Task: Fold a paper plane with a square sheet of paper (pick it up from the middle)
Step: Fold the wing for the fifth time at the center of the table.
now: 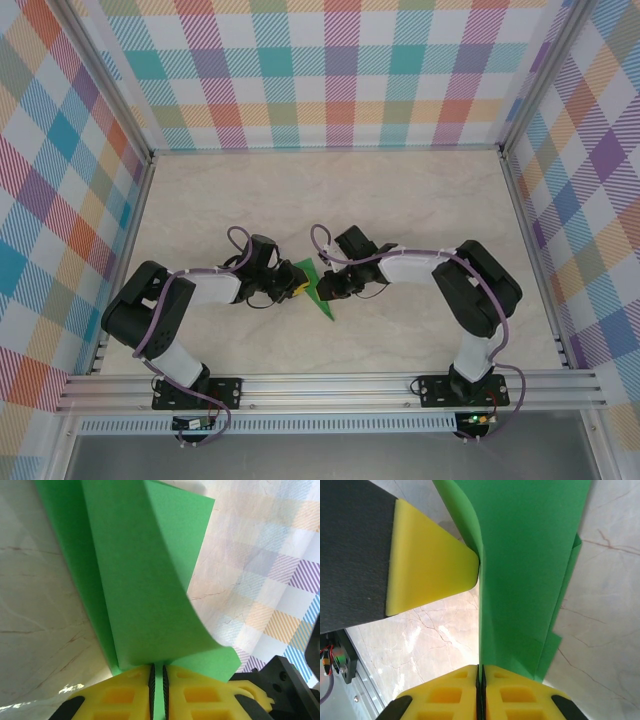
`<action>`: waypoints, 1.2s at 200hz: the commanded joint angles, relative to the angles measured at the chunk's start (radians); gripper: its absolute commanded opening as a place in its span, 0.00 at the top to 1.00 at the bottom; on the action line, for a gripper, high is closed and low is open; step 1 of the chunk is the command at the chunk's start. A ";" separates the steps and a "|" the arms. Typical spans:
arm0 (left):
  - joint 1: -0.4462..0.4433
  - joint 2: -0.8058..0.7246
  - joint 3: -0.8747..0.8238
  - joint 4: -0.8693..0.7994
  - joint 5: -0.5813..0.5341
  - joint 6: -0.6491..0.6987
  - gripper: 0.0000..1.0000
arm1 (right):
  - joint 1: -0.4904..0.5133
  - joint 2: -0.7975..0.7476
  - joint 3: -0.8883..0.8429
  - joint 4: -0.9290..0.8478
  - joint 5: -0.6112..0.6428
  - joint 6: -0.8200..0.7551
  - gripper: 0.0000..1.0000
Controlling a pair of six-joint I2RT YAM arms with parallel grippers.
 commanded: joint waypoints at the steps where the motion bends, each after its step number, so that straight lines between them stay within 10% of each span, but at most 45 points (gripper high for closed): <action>1: -0.010 -0.024 0.002 -0.024 0.016 0.014 0.85 | -0.004 0.024 -0.013 0.031 -0.043 -0.011 0.89; 153: -0.010 0.023 0.031 -0.024 0.010 0.011 0.86 | -0.002 0.044 0.028 -0.017 -0.010 -0.062 0.77; 240: -0.011 -0.017 0.006 -0.012 0.029 0.017 0.86 | -0.002 0.084 0.033 -0.014 -0.009 -0.042 0.92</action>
